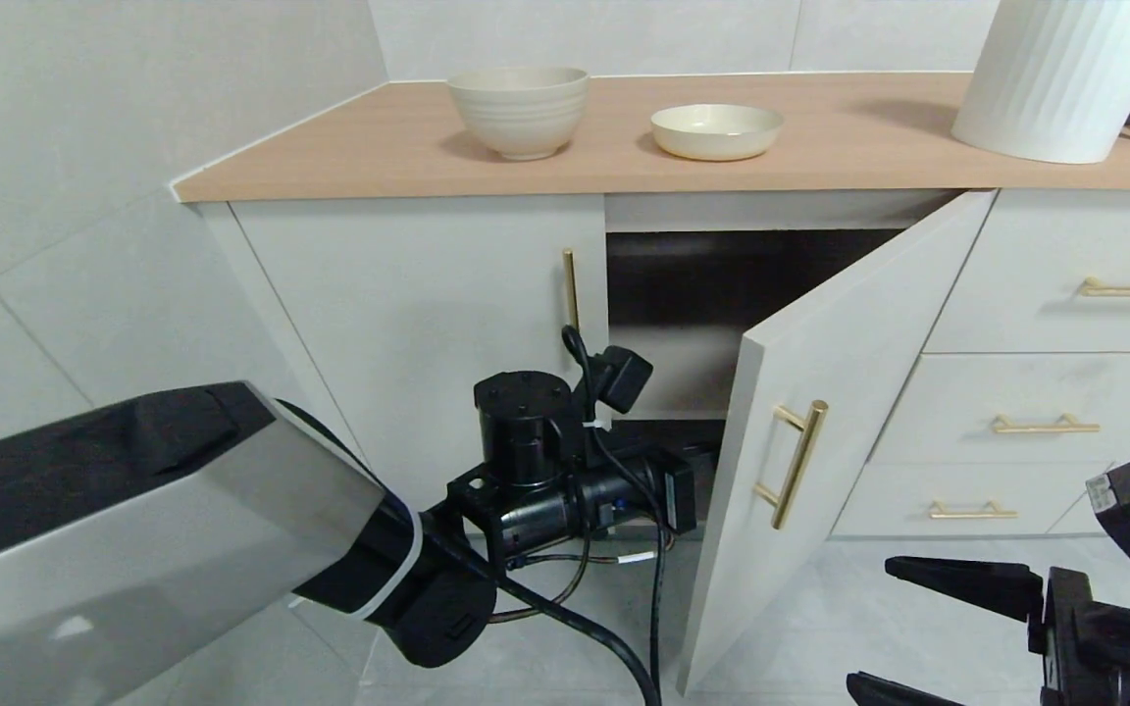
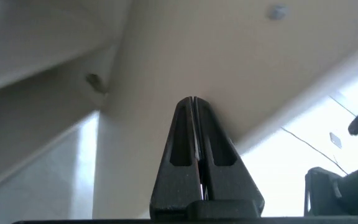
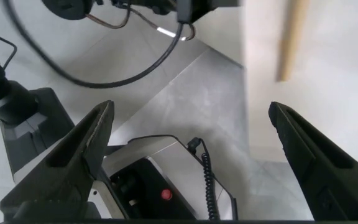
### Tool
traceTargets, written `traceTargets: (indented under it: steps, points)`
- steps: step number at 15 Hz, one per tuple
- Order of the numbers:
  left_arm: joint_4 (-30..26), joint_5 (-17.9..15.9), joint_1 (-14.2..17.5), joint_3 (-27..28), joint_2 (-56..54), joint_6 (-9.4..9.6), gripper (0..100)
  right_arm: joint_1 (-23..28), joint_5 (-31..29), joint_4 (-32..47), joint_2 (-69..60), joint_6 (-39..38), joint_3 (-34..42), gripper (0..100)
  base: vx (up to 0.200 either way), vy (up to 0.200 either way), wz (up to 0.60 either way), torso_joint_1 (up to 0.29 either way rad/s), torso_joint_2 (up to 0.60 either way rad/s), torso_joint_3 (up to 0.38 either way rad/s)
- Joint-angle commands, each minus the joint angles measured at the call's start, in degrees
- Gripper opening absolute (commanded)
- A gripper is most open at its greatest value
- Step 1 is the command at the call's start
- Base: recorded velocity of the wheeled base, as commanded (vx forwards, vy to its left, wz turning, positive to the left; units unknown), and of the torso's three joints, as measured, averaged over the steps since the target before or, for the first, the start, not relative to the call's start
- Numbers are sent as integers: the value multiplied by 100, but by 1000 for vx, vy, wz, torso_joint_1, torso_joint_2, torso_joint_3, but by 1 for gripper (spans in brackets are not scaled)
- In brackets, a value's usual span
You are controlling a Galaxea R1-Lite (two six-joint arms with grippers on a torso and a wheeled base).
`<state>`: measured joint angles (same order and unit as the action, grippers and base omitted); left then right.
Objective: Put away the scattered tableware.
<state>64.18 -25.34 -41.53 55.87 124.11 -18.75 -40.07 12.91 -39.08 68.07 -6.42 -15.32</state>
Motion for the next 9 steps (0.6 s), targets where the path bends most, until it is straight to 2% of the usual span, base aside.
traceTargets:
  steps: [1, 5, 9]
  points:
    - [-117, -14, -4, 196, 69, -6, 0, -1, 1, -3, 13, 1, 3, 100, 0, 0, 0, 0, 0, 0]
    - [-161, -14, -4, 434, 245, -24, 0, -1, 10, -3, 4, 1, 3, 100, 0, 0, 0, 0, 0, 0]
    - [-125, 30, -109, 442, 175, -199, 0, -10, 36, -3, -92, 1, -23, 100, 0, 0, 0, 0, 0, 0]
